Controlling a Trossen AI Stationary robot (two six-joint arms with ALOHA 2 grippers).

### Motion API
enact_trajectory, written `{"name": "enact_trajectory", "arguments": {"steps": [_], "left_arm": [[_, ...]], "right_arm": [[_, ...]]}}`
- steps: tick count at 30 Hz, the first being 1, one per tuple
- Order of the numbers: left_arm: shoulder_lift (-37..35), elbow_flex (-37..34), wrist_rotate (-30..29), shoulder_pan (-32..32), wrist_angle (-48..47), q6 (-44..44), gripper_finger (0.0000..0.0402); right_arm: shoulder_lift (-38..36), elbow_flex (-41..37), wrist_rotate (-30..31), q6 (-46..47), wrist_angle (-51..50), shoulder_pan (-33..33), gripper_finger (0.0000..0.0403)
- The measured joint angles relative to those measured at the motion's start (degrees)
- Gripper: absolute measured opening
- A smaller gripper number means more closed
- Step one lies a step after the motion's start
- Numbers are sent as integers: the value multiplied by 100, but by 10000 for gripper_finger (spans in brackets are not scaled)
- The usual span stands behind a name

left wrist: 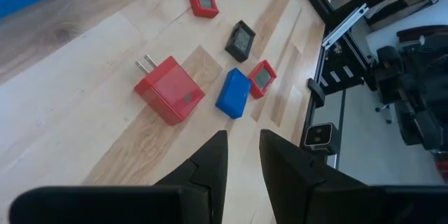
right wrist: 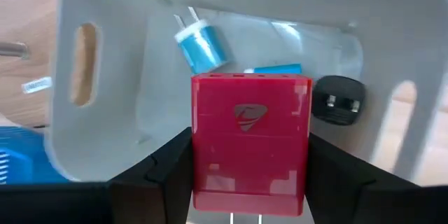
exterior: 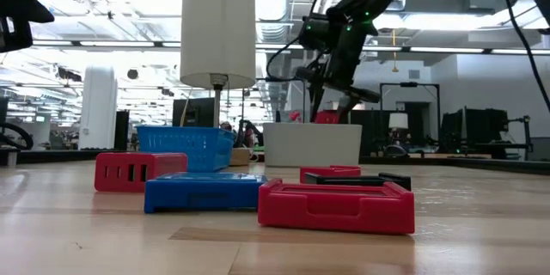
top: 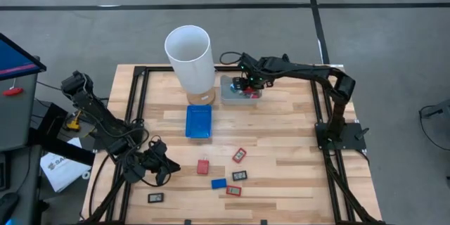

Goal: Pick & Place Office items
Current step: Put the top red charger adapter into the gray bin

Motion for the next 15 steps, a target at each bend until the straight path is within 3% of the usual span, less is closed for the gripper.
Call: {"name": "enact_trajectory", "arguments": {"steps": [15], "left_arm": [[-2,0,-14,0,-7,20,81]], "right_arm": [[-5,1,141,-137,-147,-122,217]]}}
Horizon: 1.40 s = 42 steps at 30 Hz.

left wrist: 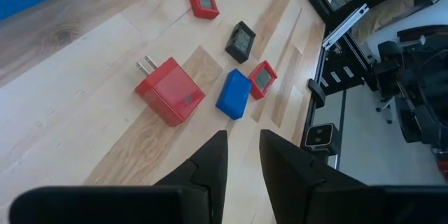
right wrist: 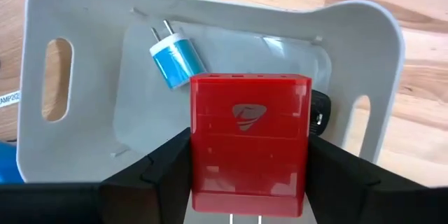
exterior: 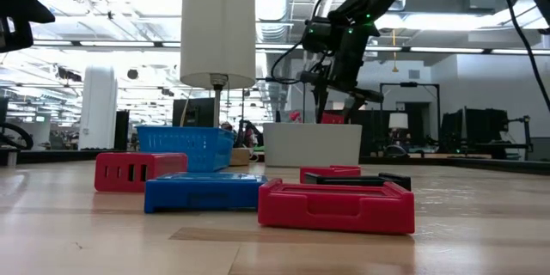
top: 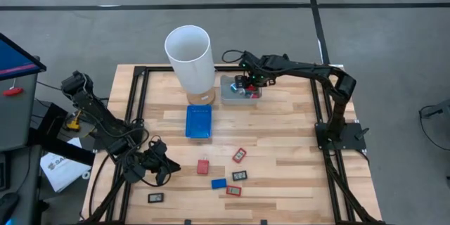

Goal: Pick & Place Office items
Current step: Put the top red charger adapter into the gray bin, then put the red charger adapter into the gray bin

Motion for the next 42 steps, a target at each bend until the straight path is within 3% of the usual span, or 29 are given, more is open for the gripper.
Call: {"name": "enact_trajectory", "arguments": {"steps": [17,26,34,42], "left_arm": [[0,0,2,0,-2,2,81],[-2,0,30,0,-10,140,81],[-2,0,474,1,-7,416,81],[46,0,955,-117,110,409,81]], "right_arm": [[-36,-3,-43,-531,168,92,264],[-945,-7,145,-862,51,239,265],[-2009,-4,214,-931,-273,918,265],[-2637,-2,558,-505,-461,2245,265]]}}
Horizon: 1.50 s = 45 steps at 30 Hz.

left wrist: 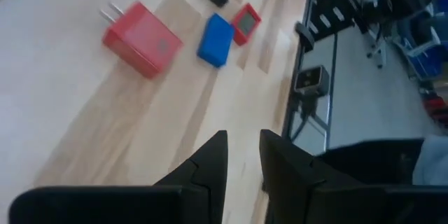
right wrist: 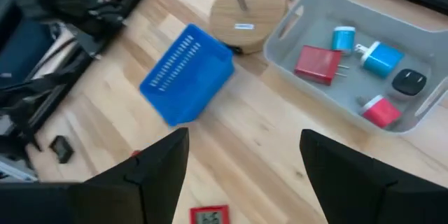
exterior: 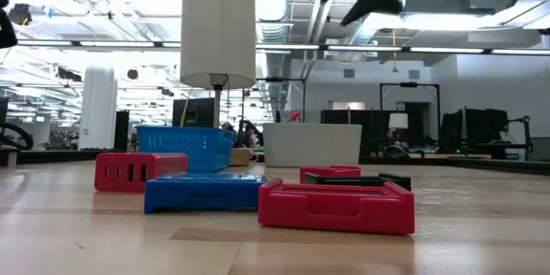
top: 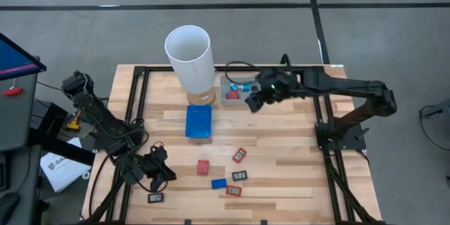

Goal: Pick & Place Office items
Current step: Put the red charger adapter into the gray bin

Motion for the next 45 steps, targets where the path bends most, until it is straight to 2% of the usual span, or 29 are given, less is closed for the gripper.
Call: {"name": "enact_trajectory", "arguments": {"steps": [6,9,12,17,23,26,30,35,40,43,45], "left_arm": [[663,2,740,276,273,-423,64],[1147,2,630,404,756,-575,52],[1507,0,530,589,1492,-683,60],[1764,4,563,914,1950,-1209,126],[1796,185,731,1409,1881,-1322,238],[1796,212,994,1769,1764,-1471,267],[2060,204,1433,2085,1519,-1907,273],[2639,550,1661,2115,1581,-2050,273],[3160,1279,1749,2115,1563,-1953,273],[3183,1837,1764,2102,1506,-1752,273],[3085,2228,1862,2068,1087,-1711,273]], "right_arm": [[-317,0,759,567,-32,884,265],[-335,0,1005,730,-223,1262,265],[-333,0,1043,988,-456,1541,265],[-337,0,1130,1177,-367,1941,265],[-428,-2,1132,1084,-224,2273,265],[-537,-2,1184,967,-136,2402,265],[-743,-2,1316,789,-111,2586,265],[-1090,-1,1510,690,-126,2787,265],[-1451,-2,1721,663,-122,3062,265],[-1663,-2,1839,673,-125,3227,265],[-1781,0,1911,690,-127,3334,265]]}}
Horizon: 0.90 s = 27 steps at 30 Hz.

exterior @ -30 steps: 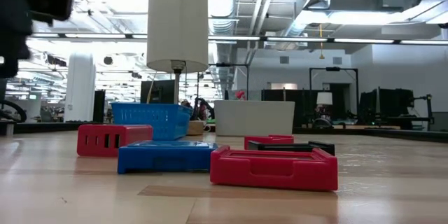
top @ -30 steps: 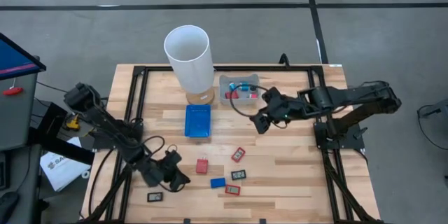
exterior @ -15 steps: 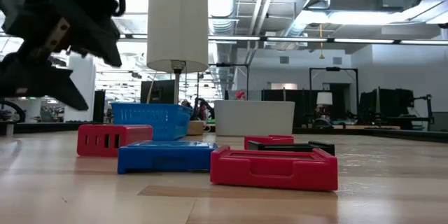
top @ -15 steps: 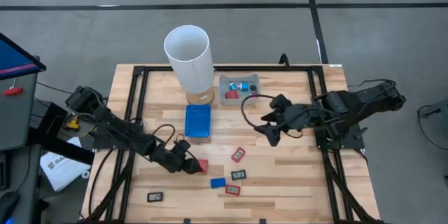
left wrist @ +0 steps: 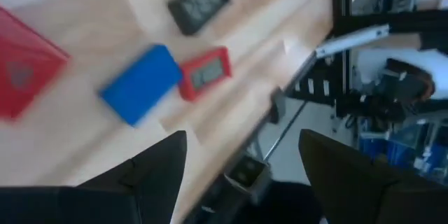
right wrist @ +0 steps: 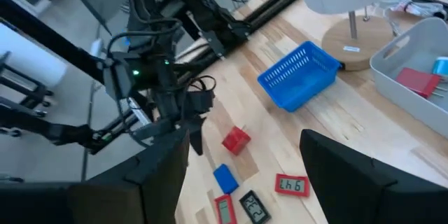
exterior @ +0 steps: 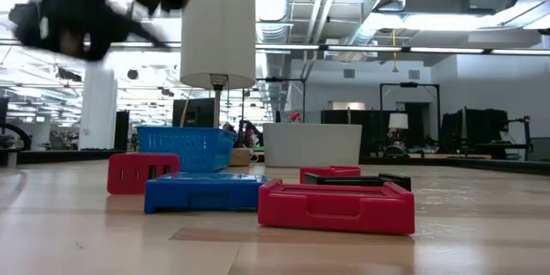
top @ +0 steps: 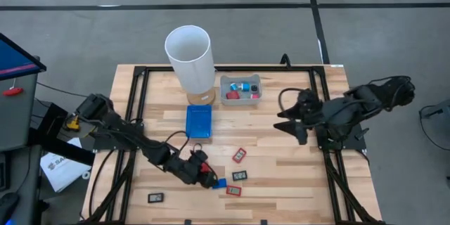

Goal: Pick & Place Office items
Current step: Put the red charger adapter into the gray bin

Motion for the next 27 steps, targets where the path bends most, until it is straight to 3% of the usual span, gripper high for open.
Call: {"name": "enact_trajectory", "arguments": {"steps": [2,6,8,11,14,17,22,27], "left_arm": [[-100,504,25,-77,-884,3,273],[-133,1586,-57,-177,-3565,112,255],[-105,1926,-409,-178,-4517,419,241],[-93,2198,-1136,-167,-5164,1448,218],[-89,2184,-1426,-152,-5110,2966,200],[-89,2073,-1333,-94,-4812,4343,192],[-89,1788,-574,-32,-3908,6381,203],[-89,1429,728,323,-3288,7016,242]], "right_arm": [[-111,-1,92,0,0,84,265],[-244,0,281,-10,5,232,265],[-266,0,402,-31,-1,284,265],[-288,0,447,-50,-13,290,265],[-285,0,448,-48,-63,291,265],[-285,0,449,16,-58,289,265],[-285,0,540,163,-59,289,265],[-283,0,684,287,-56,278,265]]}}
